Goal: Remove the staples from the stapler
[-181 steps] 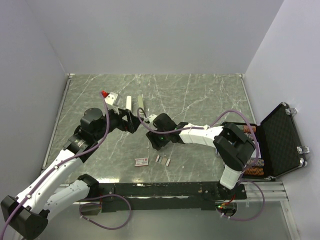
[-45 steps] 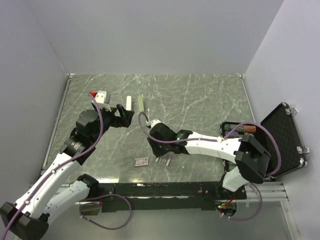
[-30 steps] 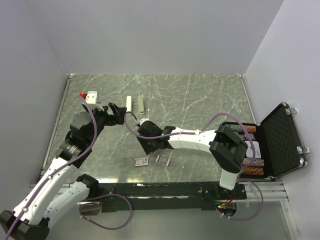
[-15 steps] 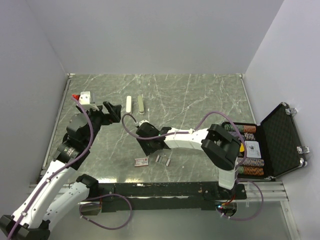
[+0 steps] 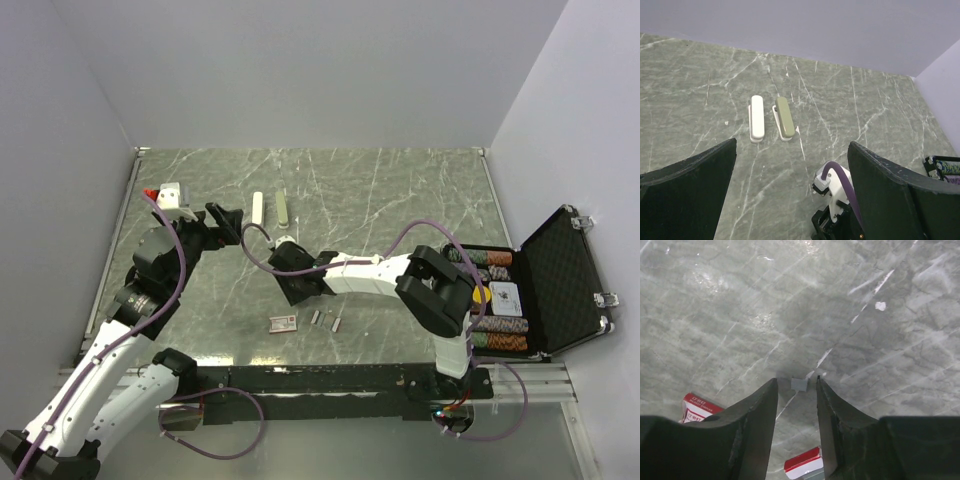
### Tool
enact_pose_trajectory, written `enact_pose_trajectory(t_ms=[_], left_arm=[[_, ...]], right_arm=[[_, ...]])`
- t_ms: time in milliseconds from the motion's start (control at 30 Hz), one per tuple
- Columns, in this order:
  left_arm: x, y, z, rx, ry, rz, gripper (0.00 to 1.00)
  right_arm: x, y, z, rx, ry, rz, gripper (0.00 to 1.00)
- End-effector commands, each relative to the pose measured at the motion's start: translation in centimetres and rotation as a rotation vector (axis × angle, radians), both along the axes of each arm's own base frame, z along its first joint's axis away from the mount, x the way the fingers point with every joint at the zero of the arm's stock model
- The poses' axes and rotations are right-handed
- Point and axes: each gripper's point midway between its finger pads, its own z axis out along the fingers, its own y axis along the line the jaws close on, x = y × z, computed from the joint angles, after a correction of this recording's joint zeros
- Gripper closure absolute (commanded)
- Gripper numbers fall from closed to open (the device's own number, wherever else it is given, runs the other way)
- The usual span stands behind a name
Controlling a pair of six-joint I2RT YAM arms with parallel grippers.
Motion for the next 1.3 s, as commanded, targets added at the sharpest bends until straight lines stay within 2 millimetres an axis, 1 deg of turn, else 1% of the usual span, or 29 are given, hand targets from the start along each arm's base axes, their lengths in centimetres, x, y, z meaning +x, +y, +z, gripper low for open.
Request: enact_pose_trajectory(t_ms=[0, 367, 533, 600, 633, 767, 867, 933, 967, 1033, 1100, 1200, 1267], left_arm=[[0.1, 0.4, 0.3, -0.01, -0.011, 0.021, 0.03], [0.1, 0.4, 0.2, -0.009, -0.01, 0.018, 0.03], [0.2, 0.3, 0.2, -0.009, -0.008, 0.018, 0.03], [0.2, 0.3, 0.1, -0.008, -0.007, 0.018, 0.03], [0.2, 0.4, 0.1, -0.008, -0.007, 0.02, 0.03], [0.3, 0.4, 0.1, -0.008, -0.007, 0.018, 0.03], [0.3, 0.4, 0.0, -0.008, -0.004, 0.022, 0.03], [0.3, 0.4, 0.1, -0.008, -0.005, 0.023, 0.03], [0.3, 0.4, 0.1, -0.009, -0.005, 0.02, 0.04], [0.3, 0.4, 0.1, -0.009, -0.005, 0.02, 0.03], [0.4, 0.3, 0.0, -0.008, -0.002, 0.015, 0.03], [0.4, 0.2, 0.0, -0.008, -0.002, 0.014, 0.03], [0.4, 0.1, 0.0, -0.01, -0.001, 0.009, 0.03]], right_arm=[[1.1, 0.5, 0.3, 0.01, -0.023, -0.021, 0.59], [1.1, 0.2, -0.1, -0.012, -0.02, -0.022, 0.78], [1.2, -0.3, 0.6, -0.011, -0.035, -0.032, 0.81], [1.0, -0.7, 1.1, -0.009, -0.042, -0.037, 0.81], [1.1, -0.9, 1.8, 0.0, -0.05, -0.04, 0.81], [0.4, -2.3, 3.5, 0.021, -0.067, -0.055, 0.81], [-0.5, -3.7, 4.1, 0.027, -0.06, -0.069, 0.81], [-1.3, -4.7, 4.2, 0.031, -0.049, -0.083, 0.82], [-1.9, -5.5, 3.8, 0.023, -0.038, -0.088, 0.81], [-2.6, -6.5, 4.1, 0.038, -0.036, -0.097, 0.82], [-3.4, -7.5, 3.9, 0.038, -0.028, -0.098, 0.82], [-4.3, -8.7, 3.4, 0.035, -0.02, -0.098, 0.82], [-4.8, -9.1, 3.3, 0.048, -0.01, -0.096, 0.83]])
